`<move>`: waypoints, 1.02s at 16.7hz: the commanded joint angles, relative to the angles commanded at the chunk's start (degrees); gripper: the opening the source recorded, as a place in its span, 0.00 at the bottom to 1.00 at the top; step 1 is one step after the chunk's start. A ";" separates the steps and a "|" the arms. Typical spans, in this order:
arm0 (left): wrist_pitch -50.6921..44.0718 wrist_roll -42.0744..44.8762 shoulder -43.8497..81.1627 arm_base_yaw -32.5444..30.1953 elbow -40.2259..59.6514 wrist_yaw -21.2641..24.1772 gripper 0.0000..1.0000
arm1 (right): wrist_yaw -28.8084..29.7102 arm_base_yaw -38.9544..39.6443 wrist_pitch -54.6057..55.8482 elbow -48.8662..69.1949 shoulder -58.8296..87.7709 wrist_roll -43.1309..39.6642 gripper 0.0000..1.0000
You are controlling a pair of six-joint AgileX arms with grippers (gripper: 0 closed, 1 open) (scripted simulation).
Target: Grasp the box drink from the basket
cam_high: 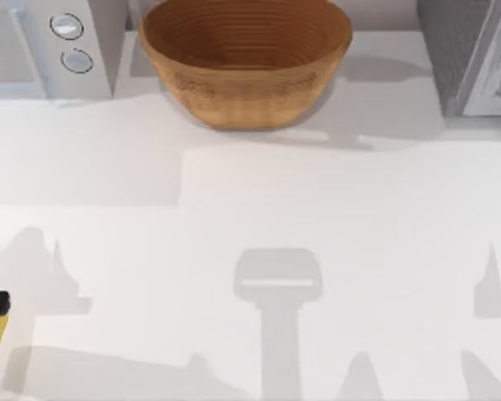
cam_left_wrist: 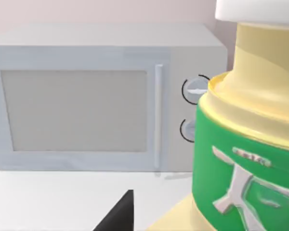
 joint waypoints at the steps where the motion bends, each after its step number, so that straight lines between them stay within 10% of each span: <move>1: -0.23 0.02 -0.90 0.30 -0.86 0.30 0.00 | 0.00 0.00 0.00 0.00 0.00 0.00 1.00; 10: 2.94 1.02 2.37 -3.54 -0.73 -2.22 0.00 | 0.00 0.00 0.00 0.00 0.00 0.00 1.00; 17: 24.05 5.02 20.37 -19.12 1.13 -29.23 0.00 | 0.00 0.00 0.00 0.00 0.00 0.00 1.00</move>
